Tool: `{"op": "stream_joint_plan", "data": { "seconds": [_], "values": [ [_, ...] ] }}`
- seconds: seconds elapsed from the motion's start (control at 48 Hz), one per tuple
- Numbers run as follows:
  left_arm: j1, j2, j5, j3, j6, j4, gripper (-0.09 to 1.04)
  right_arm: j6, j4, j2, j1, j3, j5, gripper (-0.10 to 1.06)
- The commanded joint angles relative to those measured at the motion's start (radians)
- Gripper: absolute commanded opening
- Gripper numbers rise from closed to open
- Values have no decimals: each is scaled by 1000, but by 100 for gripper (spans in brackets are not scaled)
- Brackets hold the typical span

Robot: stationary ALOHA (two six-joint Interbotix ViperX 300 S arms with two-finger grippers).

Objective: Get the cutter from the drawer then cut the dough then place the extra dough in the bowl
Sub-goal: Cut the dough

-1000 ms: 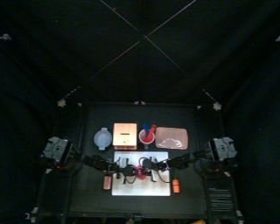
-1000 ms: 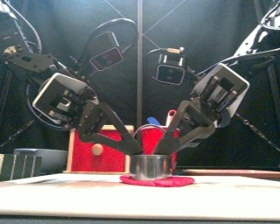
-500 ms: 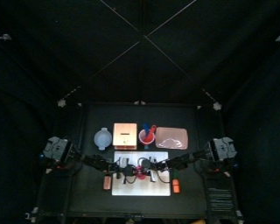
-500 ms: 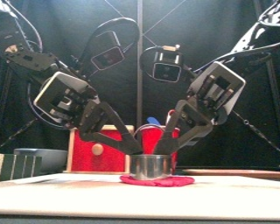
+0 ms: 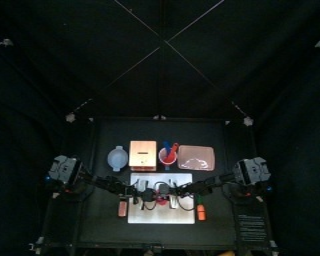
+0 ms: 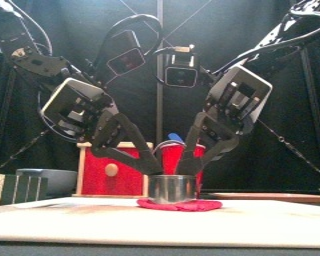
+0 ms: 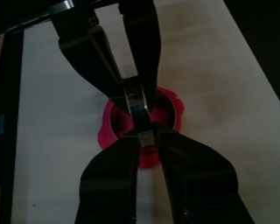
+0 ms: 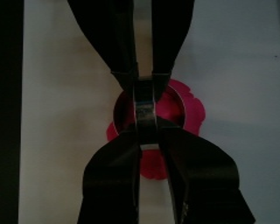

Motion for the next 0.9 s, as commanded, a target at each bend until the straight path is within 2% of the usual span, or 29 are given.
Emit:
{"op": "stream_joint_plan", "data": {
  "seconds": [0.021,0.208,0.396,0.542,0.896],
  "values": [
    [-8,-11,3,6,2,5,68,9,-3,-37,-5,0,2,55],
    [-8,-32,-29,37,0,5,68,12,-29,-52,-6,21,2,58],
    [-9,-48,-158,92,0,3,68,12,-38,-58,-12,31,-43,59],
    [-9,-75,-202,115,2,5,69,12,-38,-80,-12,25,-84,61],
    [-8,-97,-253,137,3,3,69,18,-32,-120,-6,11,-84,80]
  ]
}}
